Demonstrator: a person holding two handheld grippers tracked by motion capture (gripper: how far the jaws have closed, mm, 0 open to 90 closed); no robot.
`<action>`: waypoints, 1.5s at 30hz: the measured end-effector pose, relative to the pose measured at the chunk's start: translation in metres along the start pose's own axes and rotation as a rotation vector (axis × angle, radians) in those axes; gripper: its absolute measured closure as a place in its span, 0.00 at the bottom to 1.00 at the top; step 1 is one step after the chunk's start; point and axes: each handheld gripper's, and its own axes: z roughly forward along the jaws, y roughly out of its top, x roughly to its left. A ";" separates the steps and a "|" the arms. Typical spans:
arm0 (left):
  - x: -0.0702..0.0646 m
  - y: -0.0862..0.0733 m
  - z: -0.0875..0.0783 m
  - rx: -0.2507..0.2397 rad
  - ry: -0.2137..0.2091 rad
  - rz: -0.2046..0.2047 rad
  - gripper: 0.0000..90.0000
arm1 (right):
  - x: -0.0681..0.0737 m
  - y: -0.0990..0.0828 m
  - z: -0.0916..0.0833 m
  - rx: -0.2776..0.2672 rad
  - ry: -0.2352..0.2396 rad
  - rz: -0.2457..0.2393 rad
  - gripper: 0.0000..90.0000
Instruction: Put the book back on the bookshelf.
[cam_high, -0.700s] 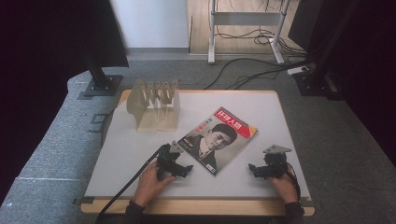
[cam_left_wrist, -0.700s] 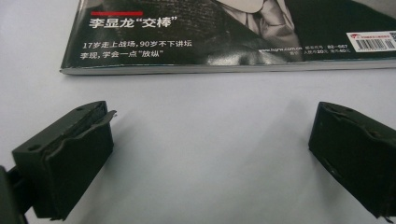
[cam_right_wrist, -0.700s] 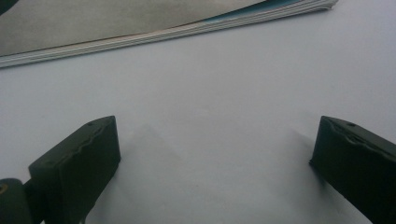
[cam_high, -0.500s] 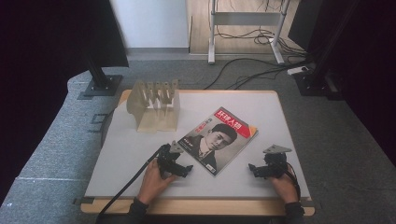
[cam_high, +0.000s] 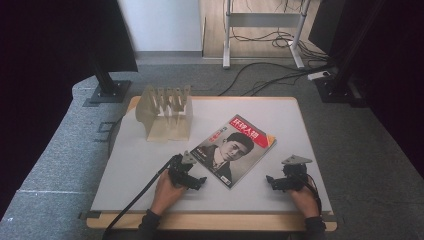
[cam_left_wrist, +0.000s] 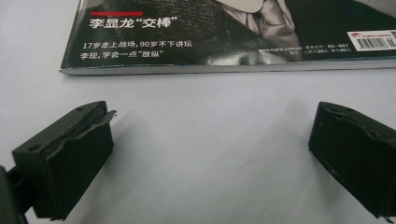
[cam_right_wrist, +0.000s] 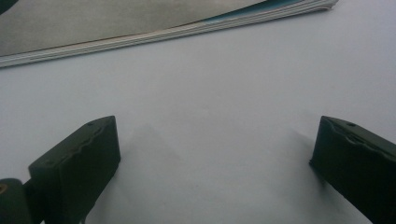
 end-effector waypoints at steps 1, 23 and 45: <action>0.000 0.000 0.000 0.000 0.000 0.000 0.00 | 0.000 0.000 0.000 0.000 0.000 0.000 0.00; 0.029 0.022 -0.006 -0.030 -0.025 -0.024 0.00 | -0.004 0.003 -0.002 -0.007 0.025 0.002 0.05; 0.048 0.061 0.018 0.002 -0.046 0.047 0.00 | -0.015 0.045 0.014 -0.054 0.070 -0.048 0.09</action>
